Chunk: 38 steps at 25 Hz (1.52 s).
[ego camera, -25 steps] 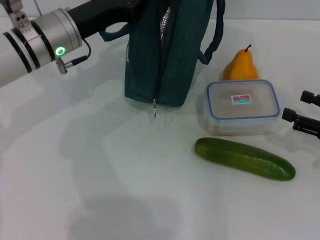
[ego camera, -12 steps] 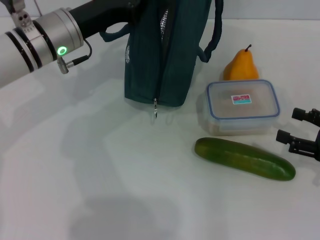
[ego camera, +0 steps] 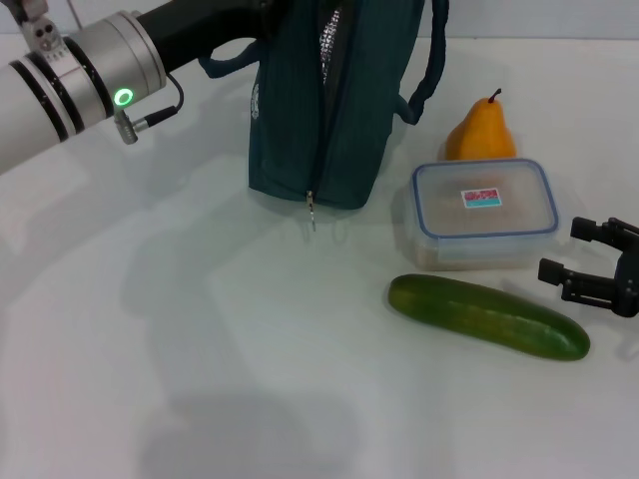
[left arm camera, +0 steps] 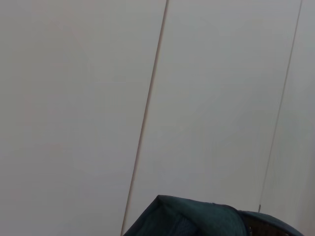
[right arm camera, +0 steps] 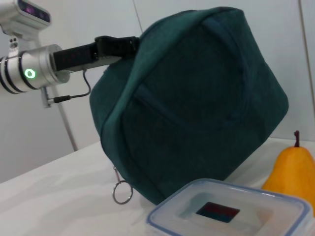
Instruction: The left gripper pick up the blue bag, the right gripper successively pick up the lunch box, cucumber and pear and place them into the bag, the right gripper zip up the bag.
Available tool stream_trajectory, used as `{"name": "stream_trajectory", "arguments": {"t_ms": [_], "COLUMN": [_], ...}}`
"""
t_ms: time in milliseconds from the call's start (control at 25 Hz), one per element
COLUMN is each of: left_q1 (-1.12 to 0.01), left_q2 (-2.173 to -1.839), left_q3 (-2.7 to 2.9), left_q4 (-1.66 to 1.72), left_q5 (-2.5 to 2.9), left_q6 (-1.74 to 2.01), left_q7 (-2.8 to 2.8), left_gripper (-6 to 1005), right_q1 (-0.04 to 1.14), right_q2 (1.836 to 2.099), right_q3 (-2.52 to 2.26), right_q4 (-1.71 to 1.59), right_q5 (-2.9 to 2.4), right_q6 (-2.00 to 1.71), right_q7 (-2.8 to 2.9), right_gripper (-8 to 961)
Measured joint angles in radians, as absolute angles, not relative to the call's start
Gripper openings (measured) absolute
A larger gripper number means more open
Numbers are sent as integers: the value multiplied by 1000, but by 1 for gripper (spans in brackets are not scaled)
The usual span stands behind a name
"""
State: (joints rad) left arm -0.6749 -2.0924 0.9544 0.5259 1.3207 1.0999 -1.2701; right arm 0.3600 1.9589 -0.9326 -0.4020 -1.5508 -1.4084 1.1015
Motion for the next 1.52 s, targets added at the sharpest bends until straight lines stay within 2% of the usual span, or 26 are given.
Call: {"name": "stream_trajectory", "arguments": {"t_ms": [1040,1160,1360,1520], "left_q1": [-670,-669,-673,-680], "left_q2": [-2092,-2090,-2090,-2090], "left_q3": [954,954,954,954], "left_q4": [514,514,514,514], "left_q5": [1305,1305,1305,1305], "left_q6": [1098,1098,1097,1097], "left_q7": [-1270,-1270,-1257,-1237], "left_gripper": [45,45,45,45], "right_q1": [424,404,383,413], "right_q2": [1952,1962,2007,2011], "right_q3": [-877,-781,-588,-551], "right_q4": [-415,-412,-316,-165], "right_q5": [-1540,-1540,-1492,-1395], "right_q6": [-1293,-1331,-1372,-1327], "right_q7": [1106,1104,1105,1108], "right_gripper": [879,879,879,878]}}
